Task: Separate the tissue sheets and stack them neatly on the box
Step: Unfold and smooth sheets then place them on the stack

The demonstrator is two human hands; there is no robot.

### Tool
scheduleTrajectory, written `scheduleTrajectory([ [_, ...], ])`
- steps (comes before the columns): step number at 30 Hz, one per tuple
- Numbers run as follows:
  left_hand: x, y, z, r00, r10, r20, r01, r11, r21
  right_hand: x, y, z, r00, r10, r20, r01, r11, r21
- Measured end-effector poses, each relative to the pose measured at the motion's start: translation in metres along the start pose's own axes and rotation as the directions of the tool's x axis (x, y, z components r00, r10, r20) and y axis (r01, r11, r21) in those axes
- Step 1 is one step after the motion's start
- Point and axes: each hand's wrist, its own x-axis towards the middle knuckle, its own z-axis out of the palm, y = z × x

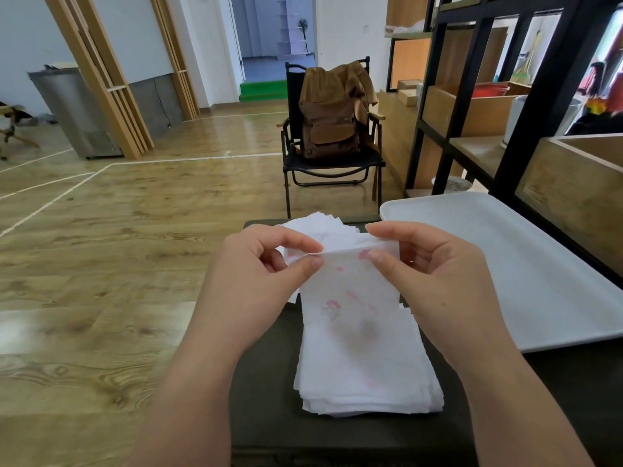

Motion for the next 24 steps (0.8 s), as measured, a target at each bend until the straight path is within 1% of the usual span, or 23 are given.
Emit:
scheduleTrajectory([
  [4,0.0,0.001,-0.002,0.997,0.055,-0.048,-0.052,0.997,0.059,0.0,-0.001,-0.001,0.999,-0.023,-0.026,0.021,0.998,-0.067],
  [7,-0.002,0.003,-0.005,0.994,0.095,-0.056,-0.09,0.992,0.09,0.0,0.001,-0.001,0.998,-0.053,-0.036,0.05,0.994,-0.098],
  [10,-0.001,0.006,-0.008,0.991,0.132,-0.009,-0.132,0.99,0.045,0.001,0.003,0.0,0.996,-0.064,-0.059,0.054,0.986,-0.156],
  [12,-0.001,0.008,-0.009,0.991,0.121,0.053,-0.119,0.992,-0.032,0.001,-0.001,0.0,0.995,-0.068,-0.07,0.052,0.977,-0.207],
  [14,-0.003,0.01,-0.009,0.989,0.106,0.105,-0.094,0.989,-0.116,0.001,-0.006,-0.003,0.997,-0.048,-0.059,0.039,0.988,-0.149],
  [16,-0.005,0.012,-0.009,0.987,0.091,0.134,-0.068,0.984,-0.163,-0.001,-0.013,-0.005,0.999,-0.032,-0.001,0.032,0.998,-0.044],
  [18,-0.006,0.014,-0.009,0.983,0.068,0.17,-0.029,0.975,-0.221,-0.004,-0.018,-0.007,0.999,-0.011,0.043,0.011,1.0,0.001],
  [20,-0.006,0.014,-0.01,0.975,0.037,0.22,0.02,0.967,-0.252,-0.004,-0.022,-0.01,0.994,0.077,0.082,-0.077,0.997,-0.011],
  [21,-0.005,0.013,-0.01,0.969,0.01,0.246,0.053,0.968,-0.245,-0.003,-0.021,-0.012,0.983,0.145,0.11,-0.144,0.989,-0.019],
  [23,-0.004,0.005,-0.008,0.954,-0.083,0.289,0.134,0.978,-0.161,0.0,-0.016,-0.018,0.932,0.315,0.18,-0.306,0.949,-0.078],
  [24,-0.003,0.001,-0.005,0.943,-0.137,0.304,0.171,0.981,-0.087,0.0,-0.012,-0.02,0.892,0.403,0.206,-0.38,0.914,-0.144],
])
